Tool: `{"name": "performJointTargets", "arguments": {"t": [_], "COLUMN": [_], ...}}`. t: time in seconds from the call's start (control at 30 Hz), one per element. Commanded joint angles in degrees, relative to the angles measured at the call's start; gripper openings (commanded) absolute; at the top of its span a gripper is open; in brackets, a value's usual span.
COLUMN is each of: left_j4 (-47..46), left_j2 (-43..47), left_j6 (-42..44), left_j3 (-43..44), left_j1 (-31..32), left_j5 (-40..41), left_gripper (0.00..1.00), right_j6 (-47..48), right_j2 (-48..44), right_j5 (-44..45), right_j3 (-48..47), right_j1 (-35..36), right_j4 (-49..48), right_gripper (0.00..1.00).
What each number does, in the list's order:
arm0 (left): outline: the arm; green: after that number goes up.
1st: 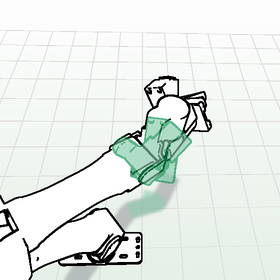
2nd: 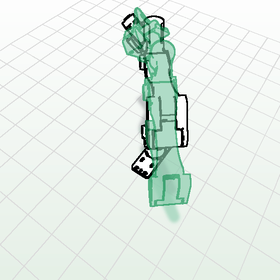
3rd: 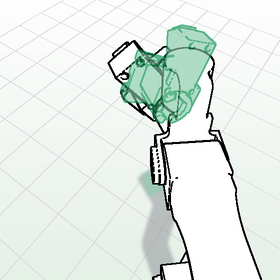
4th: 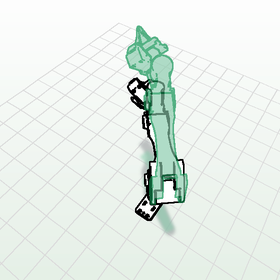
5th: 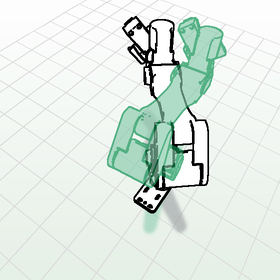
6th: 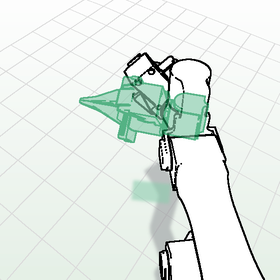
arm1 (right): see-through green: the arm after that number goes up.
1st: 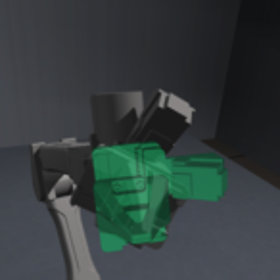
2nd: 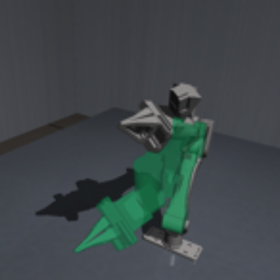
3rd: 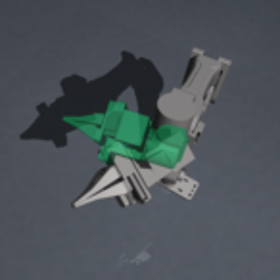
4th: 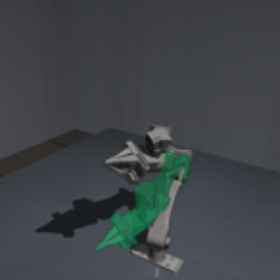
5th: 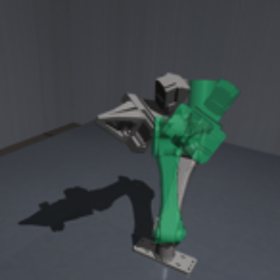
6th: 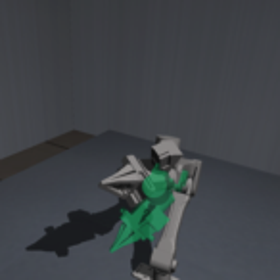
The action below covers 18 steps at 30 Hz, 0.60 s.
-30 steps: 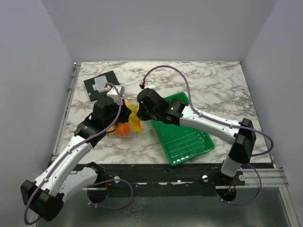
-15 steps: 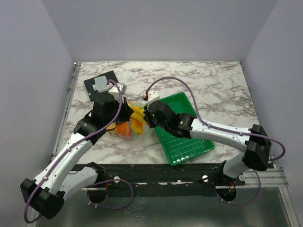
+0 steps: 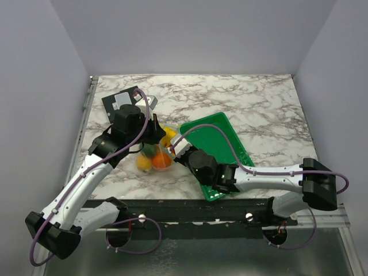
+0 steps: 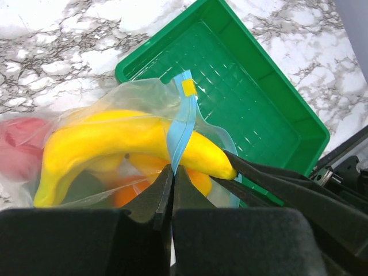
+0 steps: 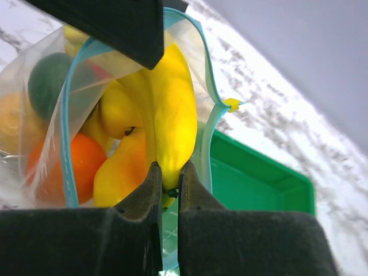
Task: Place the food in the zip-top bag and seal the zipper
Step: Place the fake fruit in the zipper food storage bag.
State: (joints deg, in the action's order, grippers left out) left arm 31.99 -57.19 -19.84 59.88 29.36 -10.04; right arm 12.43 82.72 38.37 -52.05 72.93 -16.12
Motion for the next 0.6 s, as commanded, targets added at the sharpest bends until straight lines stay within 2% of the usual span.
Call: {"name": "performJointTargets", "arguments": {"t": [0.0, 0.17, 0.27, 0.43, 0.57], "left_j4": [2.5, 3.6, 3.7, 3.7, 3.7], "left_j2": [-0.3, -0.3, 0.0, 0.0, 0.2], "left_j6": [0.2, 0.3, 0.0, -0.2, 0.1], "left_j3": [3.2, 4.3, 4.7, 5.1, 4.8], "left_j1": [0.2, 0.2, 0.2, 0.2, 0.2], "left_j5": [-5.6, -7.7, -8.8, -10.7, -11.0], "left_gripper": [0.00, 0.00, 0.00, 0.00, 0.00], "right_j6": [21.5, 37.0, 42.5, 42.9, 39.4], "right_j2": [1.9, 7.8, 10.8, 11.6, 9.4], "right_j5": [9.3, 8.9, 7.4, 2.3, -4.5], "right_j3": [3.8, 7.7, 8.3, 8.7, 9.7], "right_j1": [3.2, 4.9, 5.6, 6.0, 6.1], "right_j4": [-27.7, -47.8, -53.1, -54.0, -48.6], "right_gripper": [0.01, 0.01, 0.01, 0.01, 0.01]}}
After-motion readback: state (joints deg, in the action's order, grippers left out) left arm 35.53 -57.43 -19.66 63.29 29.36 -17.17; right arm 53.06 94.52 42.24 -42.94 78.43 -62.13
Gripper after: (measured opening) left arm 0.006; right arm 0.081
